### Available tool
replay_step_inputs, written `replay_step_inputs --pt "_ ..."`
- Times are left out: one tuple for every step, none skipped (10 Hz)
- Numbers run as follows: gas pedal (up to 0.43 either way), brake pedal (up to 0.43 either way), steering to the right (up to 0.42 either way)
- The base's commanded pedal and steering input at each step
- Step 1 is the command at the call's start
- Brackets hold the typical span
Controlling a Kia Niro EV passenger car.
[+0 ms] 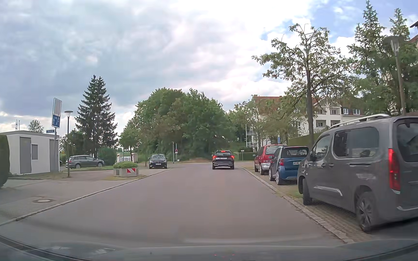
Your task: Follow the waypoints while adhering to traffic rules and regulations
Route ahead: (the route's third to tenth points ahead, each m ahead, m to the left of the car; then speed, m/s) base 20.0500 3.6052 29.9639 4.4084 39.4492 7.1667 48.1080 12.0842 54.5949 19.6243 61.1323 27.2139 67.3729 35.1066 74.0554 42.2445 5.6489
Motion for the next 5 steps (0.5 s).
replay_step_inputs --pt "0.008 0.018 -0.003" --pt "0.008 0.018 -0.003" --pt "0.008 0.018 -0.005" --pt "0.008 0.018 -0.005" --pt "0.008 0.018 -0.006"
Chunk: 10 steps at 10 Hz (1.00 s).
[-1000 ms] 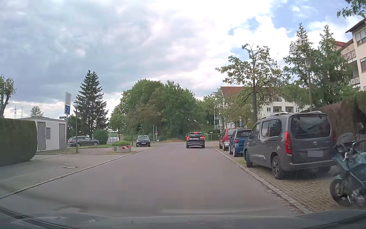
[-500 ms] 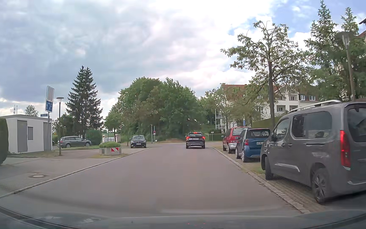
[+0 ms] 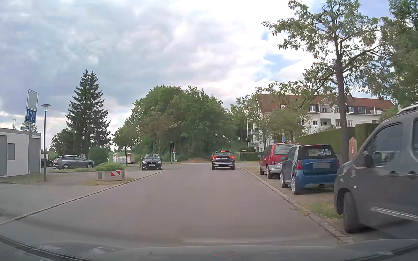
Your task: Follow the waypoints while adhering to traffic rules and regulations
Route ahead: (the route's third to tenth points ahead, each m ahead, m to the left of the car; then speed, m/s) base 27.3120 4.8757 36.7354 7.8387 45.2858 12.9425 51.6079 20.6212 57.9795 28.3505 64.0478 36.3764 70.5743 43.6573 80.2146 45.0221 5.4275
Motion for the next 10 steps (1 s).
replay_step_inputs --pt "0.008 0.018 -0.01" --pt "0.008 0.018 -0.012" --pt "0.008 0.018 -0.01" --pt "0.008 0.018 -0.009" --pt "0.008 0.018 -0.007" --pt "0.008 0.018 -0.007" --pt "0.028 0.018 -0.006" --pt "0.028 0.018 -0.004" --pt "0.028 0.018 -0.003" --pt "0.028 0.018 -0.002"
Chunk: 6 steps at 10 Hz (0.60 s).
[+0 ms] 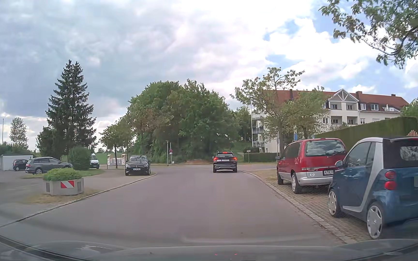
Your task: Follow the waypoints while adhering to traffic rules and regulations
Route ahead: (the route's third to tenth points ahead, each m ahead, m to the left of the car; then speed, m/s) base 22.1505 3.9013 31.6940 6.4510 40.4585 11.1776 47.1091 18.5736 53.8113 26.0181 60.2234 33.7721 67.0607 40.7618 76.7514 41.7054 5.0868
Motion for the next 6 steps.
replay_step_inputs --pt "0.028 0.018 0.0" --pt "0.028 0.018 0.005" --pt "0.028 0.018 0.007" --pt "0.028 0.018 0.007" --pt "0.028 0.018 0.007" --pt "0.028 0.018 0.006"
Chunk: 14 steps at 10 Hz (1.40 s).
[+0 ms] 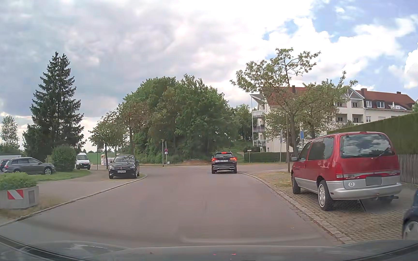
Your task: Follow the waypoints while adhering to traffic rules and regulations
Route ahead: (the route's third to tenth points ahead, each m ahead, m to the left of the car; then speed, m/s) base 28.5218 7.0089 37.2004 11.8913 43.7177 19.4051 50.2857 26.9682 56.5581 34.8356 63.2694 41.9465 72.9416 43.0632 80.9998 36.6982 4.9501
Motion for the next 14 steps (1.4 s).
replay_step_inputs --pt "0.028 0.018 0.007" --pt "0.028 0.018 0.007" --pt "0.039 0.018 0.007" --pt "0.059 0.018 0.003" --pt "0.059 0.018 -0.002" --pt "0.067 0.018 -0.003" --pt "0.067 0.018 -0.003" --pt "0.067 0.018 -0.002" --pt "0.067 0.018 -0.002" --pt "0.067 0.018 -0.002" --pt "0.067 0.018 -0.002" --pt "0.087 0.018 -0.002" --pt "0.118 0.018 -0.002" --pt "0.13 0.018 -0.002"
